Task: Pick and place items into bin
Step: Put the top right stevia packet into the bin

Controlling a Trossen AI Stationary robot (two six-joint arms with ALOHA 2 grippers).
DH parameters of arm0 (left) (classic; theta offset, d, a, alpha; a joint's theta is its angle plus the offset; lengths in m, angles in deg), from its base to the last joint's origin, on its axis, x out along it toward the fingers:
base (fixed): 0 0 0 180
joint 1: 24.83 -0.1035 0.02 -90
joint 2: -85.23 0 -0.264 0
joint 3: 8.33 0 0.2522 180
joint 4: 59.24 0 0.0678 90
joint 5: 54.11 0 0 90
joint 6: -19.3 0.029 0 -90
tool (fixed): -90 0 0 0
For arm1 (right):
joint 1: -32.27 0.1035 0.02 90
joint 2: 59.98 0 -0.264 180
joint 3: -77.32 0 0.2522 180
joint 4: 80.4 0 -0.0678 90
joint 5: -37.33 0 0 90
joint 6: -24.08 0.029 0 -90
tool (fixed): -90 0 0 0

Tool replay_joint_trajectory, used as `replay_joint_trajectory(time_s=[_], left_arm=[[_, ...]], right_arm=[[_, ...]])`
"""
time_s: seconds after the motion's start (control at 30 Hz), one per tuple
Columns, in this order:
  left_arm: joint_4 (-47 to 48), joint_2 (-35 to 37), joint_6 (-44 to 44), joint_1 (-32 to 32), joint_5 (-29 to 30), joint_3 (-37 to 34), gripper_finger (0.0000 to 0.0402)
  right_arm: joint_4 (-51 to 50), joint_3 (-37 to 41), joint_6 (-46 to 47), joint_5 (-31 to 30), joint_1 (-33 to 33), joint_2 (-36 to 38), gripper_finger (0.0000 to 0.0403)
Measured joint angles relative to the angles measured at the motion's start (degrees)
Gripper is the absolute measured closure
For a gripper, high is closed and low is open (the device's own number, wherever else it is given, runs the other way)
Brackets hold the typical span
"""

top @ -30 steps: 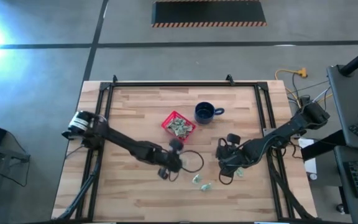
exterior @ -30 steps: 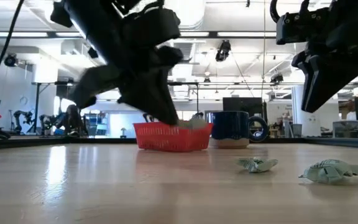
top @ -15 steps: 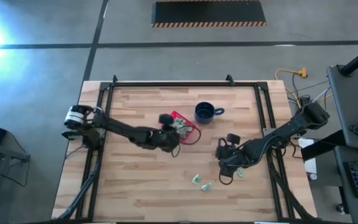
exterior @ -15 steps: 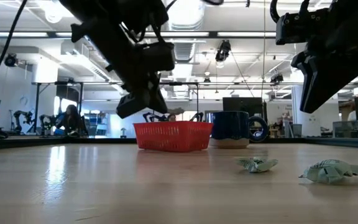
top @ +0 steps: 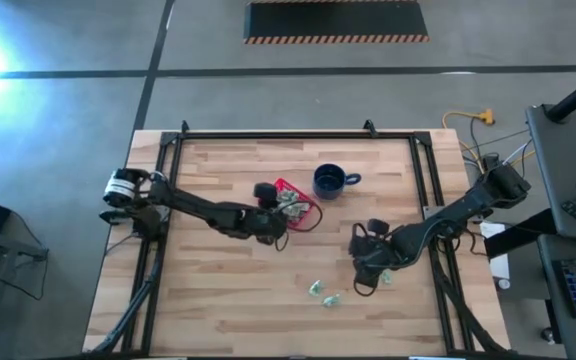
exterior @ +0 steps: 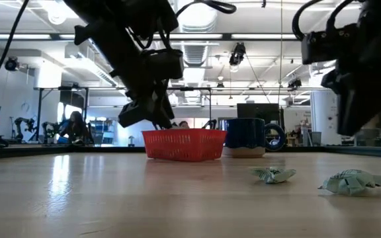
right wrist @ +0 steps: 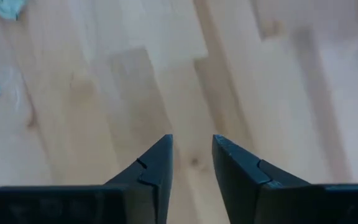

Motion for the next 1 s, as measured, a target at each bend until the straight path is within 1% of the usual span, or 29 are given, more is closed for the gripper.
replay_joint_trajectory(time_s=[0.1,0.17,0.27,0.33,0.43,0.6,0.8,1.0], left_arm=[[1.08,0.95,-1.58,0.02,0.0,0.02,0.0254],[2.66,1.7,-2.9,0.07,0.06,0.02,0.0244],[5.27,3.03,-5.96,0.07,-0.04,0.02,0.0238],[6.57,4.02,-7.74,0.07,-0.01,0.03,0.0238],[9.15,5.27,-10.1,0.07,-0.02,0.0,0.0237],[10.09,7.33,-11.98,0.07,-0.03,-1.04,0.0237],[9.48,9.64,-12.14,0.07,-0.03,-4.71,0.0237],[8.53,10.81,-12.52,0.09,-0.02,-6.67,0.0237]], right_arm=[[-2.94,-0.07,4.83,4.14,0.0,0.07,0.0283],[-5.65,-0.15,9.79,6.62,0.0,0.13,0.0273],[-9.73,-0.17,18.61,11.24,0.13,0.15,0.0263],[-10.44,-0.17,23.73,13.98,0.33,0.15,0.0259],[-10.36,-0.21,29.56,15.84,0.8,0.17,0.0257],[-10.25,-0.22,39.09,17.23,1.76,0.17,0.0262],[-9.04,-0.22,45.2,18.67,4.12,-1.5,0.0267],[-5.69,-0.24,44.66,19.51,4.76,-5.38,0.0268]])
